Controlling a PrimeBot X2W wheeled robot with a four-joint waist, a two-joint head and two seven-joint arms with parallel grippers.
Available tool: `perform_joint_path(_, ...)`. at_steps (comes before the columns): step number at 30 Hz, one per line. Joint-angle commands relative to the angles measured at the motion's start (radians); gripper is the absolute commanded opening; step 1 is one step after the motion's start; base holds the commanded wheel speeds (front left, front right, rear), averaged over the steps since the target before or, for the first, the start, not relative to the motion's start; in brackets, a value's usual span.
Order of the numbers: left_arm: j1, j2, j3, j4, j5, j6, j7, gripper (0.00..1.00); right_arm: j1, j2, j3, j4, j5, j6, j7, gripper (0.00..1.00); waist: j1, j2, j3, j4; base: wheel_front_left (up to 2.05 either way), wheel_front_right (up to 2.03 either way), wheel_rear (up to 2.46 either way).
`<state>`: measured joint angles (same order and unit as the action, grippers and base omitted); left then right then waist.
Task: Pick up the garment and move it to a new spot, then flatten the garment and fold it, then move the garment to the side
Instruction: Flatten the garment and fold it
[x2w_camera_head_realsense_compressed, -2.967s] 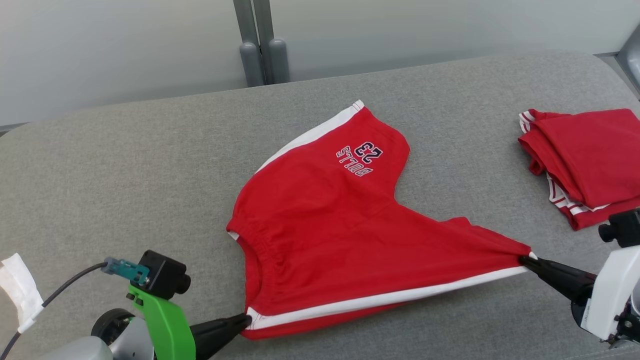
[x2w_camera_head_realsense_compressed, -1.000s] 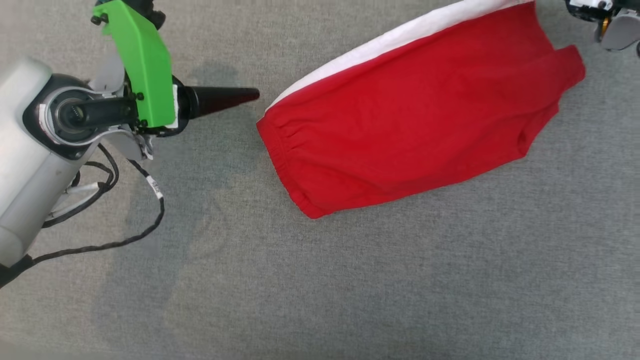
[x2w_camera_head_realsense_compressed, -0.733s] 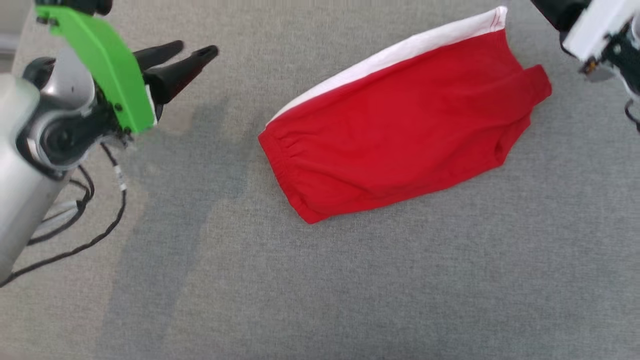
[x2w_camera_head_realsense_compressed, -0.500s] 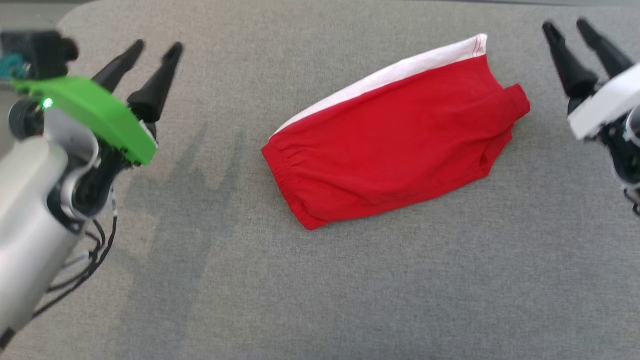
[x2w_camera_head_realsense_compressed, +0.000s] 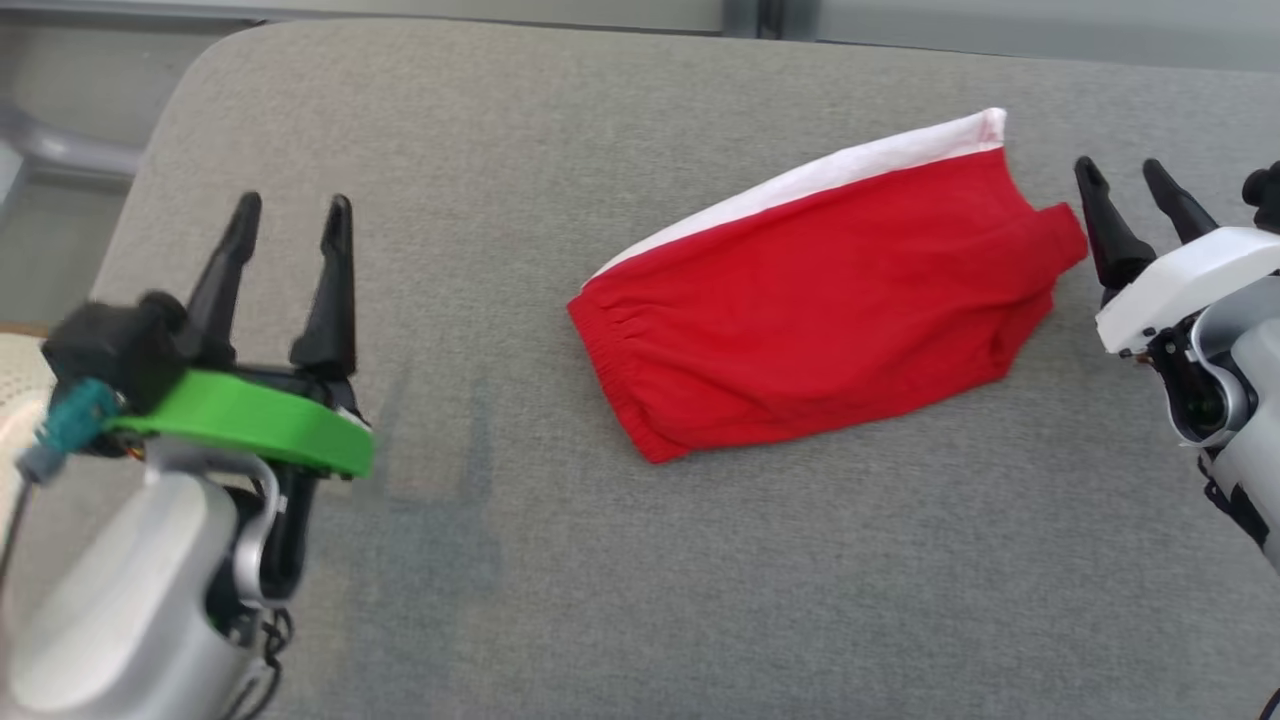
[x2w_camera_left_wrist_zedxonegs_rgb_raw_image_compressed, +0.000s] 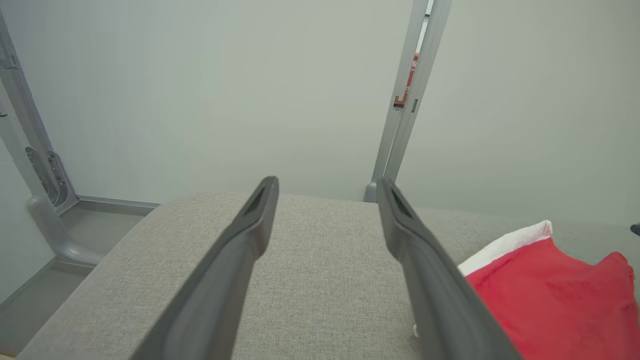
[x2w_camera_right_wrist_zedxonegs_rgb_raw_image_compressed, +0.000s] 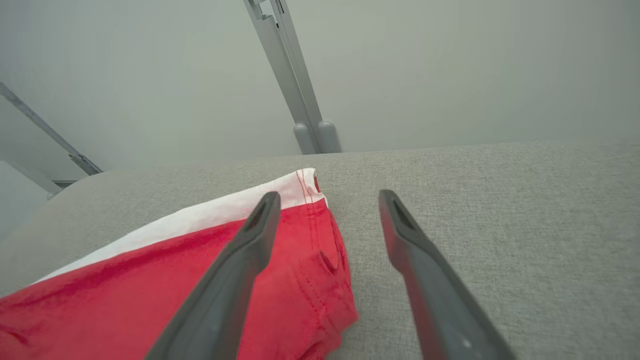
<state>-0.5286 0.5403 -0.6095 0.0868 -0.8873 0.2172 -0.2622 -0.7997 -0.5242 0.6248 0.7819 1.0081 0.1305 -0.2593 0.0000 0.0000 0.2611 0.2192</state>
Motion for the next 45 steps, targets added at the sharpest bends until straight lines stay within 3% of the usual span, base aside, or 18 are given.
perform_joint_path(1, 0.04, -0.034, 0.041, -0.017, 0.049, -0.002, -0.003, 1.0, -0.02, -0.001, 0.004, 0.026, -0.007, 0.0, 0.008, 1.0, 0.0, 0.0, 0.033, 0.056, 0.0, 0.0, 0.0)
perform_joint_path(9, 0.221, -0.246, 0.206, -0.023, 0.255, -0.082, -0.003, 1.0, -0.074, -0.002, 0.019, 0.212, 0.018, 0.0, 0.106, 1.0, 0.0, 0.0, 0.059, 0.155, 0.0, 0.0, 0.0)
perform_joint_path(15, 0.294, -0.361, 0.288, 0.021, 0.365, -0.159, -0.003, 1.0, -0.057, -0.008, 0.01, 0.325, 0.086, 0.0, 0.241, 1.0, 0.0, 0.0, 0.06, 0.212, 0.0, 0.0, 0.0)
perform_joint_path(23, 0.326, -0.45, 0.373, 0.075, 0.446, -0.239, -0.003, 1.0, 0.021, 0.021, 0.001, 0.233, 0.218, 0.003, 0.364, 1.0, 0.0, 0.0, 0.045, 0.227, 0.0, 0.0, 0.0)
perform_joint_path(25, 0.326, -0.461, 0.39, 0.083, 0.464, -0.256, -0.003, 1.0, 0.028, 0.016, 0.002, 0.209, 0.239, 0.003, 0.358, 0.49, 0.0, 0.0, 0.041, 0.223, 0.0, 0.0, 0.0)
perform_joint_path(29, 0.324, -0.475, 0.408, 0.1, 0.491, -0.277, -0.003, 1.0, 0.033, 0.017, -0.003, 0.189, 0.263, 0.001, 0.314, 0.0, 0.0, 0.0, 0.027, 0.212, 0.0, 0.0, 0.0)
perform_joint_path(37, 0.344, -0.484, 0.432, 0.126, 0.514, -0.298, -0.003, 1.0, 0.06, 0.005, -0.034, 0.168, 0.308, 0.001, 0.151, 0.0, 0.0, 0.0, -0.024, 0.16, 0.0, 0.0, 0.0)
perform_joint_path(45, 0.366, -0.487, 0.436, 0.138, 0.529, -0.308, -0.003, 1.0, 0.136, -0.009, -0.036, 0.131, 0.359, 0.0, 0.102, 0.0, 0.0, 0.0, -0.076, 0.061, 0.0, 0.0, 0.0)
